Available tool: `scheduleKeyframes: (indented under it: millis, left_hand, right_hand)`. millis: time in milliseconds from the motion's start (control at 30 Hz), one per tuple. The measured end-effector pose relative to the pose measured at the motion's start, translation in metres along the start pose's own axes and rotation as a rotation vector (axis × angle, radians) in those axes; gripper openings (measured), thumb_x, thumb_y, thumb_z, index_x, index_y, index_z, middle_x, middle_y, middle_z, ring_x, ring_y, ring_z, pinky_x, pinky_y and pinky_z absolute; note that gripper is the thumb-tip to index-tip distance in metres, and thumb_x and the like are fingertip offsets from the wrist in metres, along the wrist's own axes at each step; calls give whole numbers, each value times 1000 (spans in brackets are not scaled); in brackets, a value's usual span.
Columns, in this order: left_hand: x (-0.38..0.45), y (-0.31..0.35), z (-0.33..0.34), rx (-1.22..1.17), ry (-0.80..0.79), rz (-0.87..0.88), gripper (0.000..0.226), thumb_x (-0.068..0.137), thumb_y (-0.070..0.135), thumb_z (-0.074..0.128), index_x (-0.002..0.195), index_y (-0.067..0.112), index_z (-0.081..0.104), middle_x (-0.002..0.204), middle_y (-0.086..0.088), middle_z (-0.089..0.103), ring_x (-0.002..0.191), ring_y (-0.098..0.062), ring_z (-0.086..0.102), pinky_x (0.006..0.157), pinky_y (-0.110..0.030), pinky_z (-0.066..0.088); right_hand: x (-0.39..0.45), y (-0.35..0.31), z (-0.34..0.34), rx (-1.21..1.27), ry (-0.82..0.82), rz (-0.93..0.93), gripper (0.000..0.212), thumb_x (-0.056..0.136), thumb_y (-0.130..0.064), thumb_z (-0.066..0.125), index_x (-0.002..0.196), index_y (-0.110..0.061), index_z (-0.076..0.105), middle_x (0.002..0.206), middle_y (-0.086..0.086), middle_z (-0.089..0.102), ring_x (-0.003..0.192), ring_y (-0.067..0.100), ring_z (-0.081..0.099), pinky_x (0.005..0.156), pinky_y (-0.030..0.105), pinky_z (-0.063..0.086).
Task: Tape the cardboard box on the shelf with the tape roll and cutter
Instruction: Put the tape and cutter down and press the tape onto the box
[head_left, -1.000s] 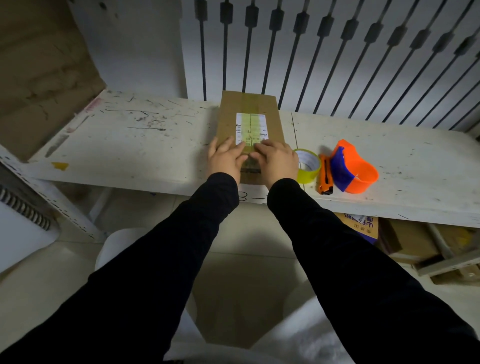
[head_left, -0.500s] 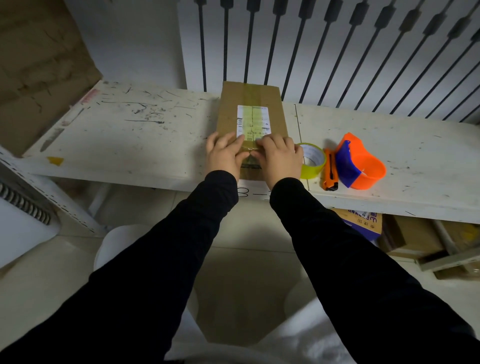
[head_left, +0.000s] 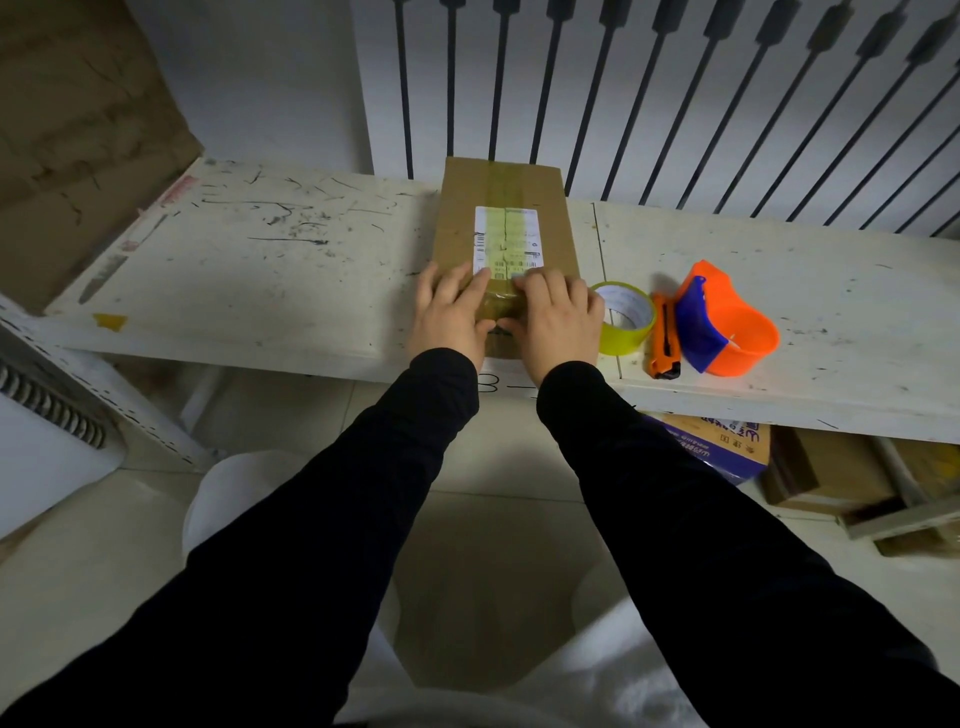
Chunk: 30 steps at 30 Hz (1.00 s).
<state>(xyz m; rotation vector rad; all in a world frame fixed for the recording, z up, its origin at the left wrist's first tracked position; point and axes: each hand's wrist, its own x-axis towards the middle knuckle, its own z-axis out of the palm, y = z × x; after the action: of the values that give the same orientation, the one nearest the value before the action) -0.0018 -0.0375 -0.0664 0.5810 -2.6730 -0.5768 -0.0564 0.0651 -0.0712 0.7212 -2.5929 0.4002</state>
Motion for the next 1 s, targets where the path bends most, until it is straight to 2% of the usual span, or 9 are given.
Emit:
scheduleKeyframes:
  millis: [167,267,367,500,633,733,800,900,1000]
  left_hand:
    - [-1,-1,1,20,-13,21,58,90,15,57,143,24,35,153,3,31,146,-26,9,118,-35,25]
    - [-2,-3,-1,7,-18,41,59,90,13,58,143,23,36,154,2,31,146,-26,9,119,-35,22]
    - [-1,-3,-3,-17,-18,36,59,87,25,62,142,22,39,151,0,36,145,-27,13,118,-39,24]
    - [3,2,-7,37,-32,-1,61,82,42,63,137,24,44,146,2,42,141,-28,21,111,-43,32]
    - [9,6,-11,85,-33,26,48,81,33,67,124,17,51,134,-3,47,131,-30,30,97,-40,46]
    - [12,8,-12,87,-45,25,43,82,29,67,120,15,52,130,-5,48,128,-30,31,94,-39,48]
    - [11,8,-14,67,-42,27,40,84,27,65,120,15,53,130,-5,49,128,-30,31,94,-39,47]
    - [9,7,-15,7,-22,31,36,87,25,62,121,14,56,129,-4,51,129,-29,31,94,-37,46]
    - [7,6,-18,-11,-16,35,35,91,27,56,123,13,57,129,-4,52,128,-28,31,97,-36,43]
  right_hand:
    - [-2,-3,-2,-1,-29,5,45,73,-29,73,112,-14,57,114,9,60,103,34,55,90,44,40]
    - [1,0,-7,50,-102,9,48,76,-35,69,118,-18,52,121,6,54,111,30,48,96,40,34]
    - [5,6,-13,98,-134,14,42,84,-43,59,119,-22,53,123,3,53,113,28,45,96,38,32]
    - [8,4,-16,118,-150,24,33,86,-31,59,118,-20,56,121,5,55,112,30,46,93,38,32]
    - [9,11,-18,151,-178,-7,38,83,-18,63,121,-22,57,123,4,56,110,30,46,91,36,32]
    - [8,17,-20,159,-192,-51,48,81,-7,63,125,-23,55,126,2,56,110,29,46,91,34,33]
    - [8,17,-21,178,-202,-47,47,81,-11,65,126,-23,55,126,2,56,111,29,47,93,34,34]
    - [10,13,-23,224,-196,-9,41,84,-33,63,123,-22,58,122,3,58,111,29,47,93,36,34]
    - [11,9,-24,212,-179,29,32,90,-33,55,120,-22,60,121,3,59,111,28,46,92,35,33]
